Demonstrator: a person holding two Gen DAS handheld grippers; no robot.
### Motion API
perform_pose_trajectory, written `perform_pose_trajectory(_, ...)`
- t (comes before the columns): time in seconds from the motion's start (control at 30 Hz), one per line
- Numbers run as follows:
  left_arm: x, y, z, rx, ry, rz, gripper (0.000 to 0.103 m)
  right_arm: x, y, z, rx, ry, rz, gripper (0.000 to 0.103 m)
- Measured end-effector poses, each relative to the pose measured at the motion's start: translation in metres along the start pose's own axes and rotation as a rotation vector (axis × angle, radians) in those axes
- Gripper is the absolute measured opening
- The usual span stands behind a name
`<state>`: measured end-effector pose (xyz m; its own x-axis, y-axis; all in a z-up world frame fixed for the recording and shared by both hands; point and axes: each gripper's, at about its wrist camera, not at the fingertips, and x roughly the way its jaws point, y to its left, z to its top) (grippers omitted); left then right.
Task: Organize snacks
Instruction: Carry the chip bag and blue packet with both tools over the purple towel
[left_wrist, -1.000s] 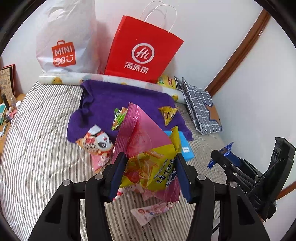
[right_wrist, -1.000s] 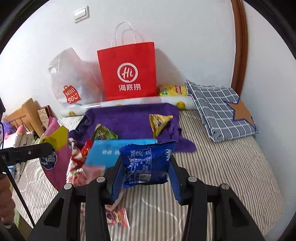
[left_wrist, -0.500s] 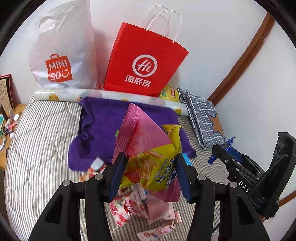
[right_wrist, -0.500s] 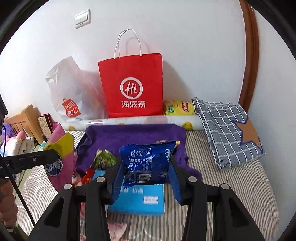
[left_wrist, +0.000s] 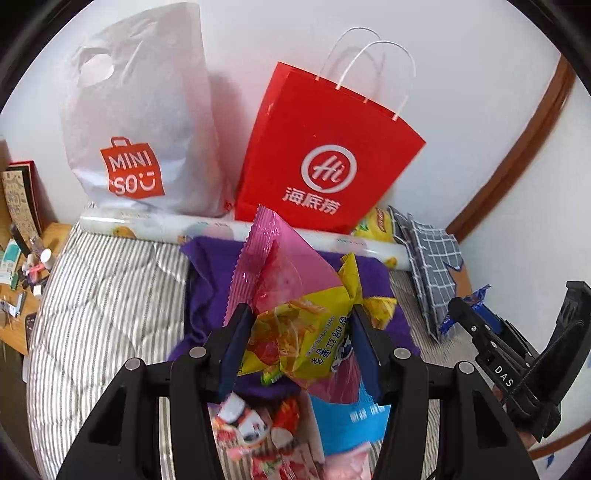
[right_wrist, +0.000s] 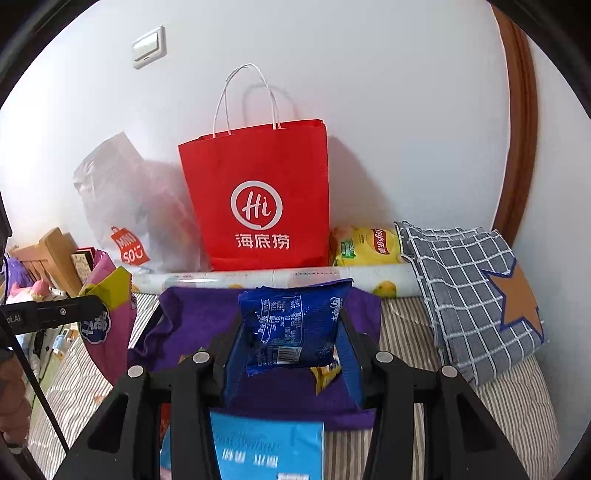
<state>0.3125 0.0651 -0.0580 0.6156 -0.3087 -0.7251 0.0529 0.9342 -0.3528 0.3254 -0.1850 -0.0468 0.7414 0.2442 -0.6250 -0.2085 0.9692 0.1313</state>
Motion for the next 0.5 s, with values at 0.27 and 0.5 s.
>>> perform_pose_trajectory(0.27,0.036,-0.001,0.017,-0.035,0.019,0.019,0.053,0.045,-0.009,-0.006,0.01,0.061,0.027,0.043)
perform_pose_trajectory(0.5,0.072,0.013,0.013,-0.072,0.077,0.018,0.053,0.077,-0.009,-0.026,-0.009,0.139,0.038,0.043)
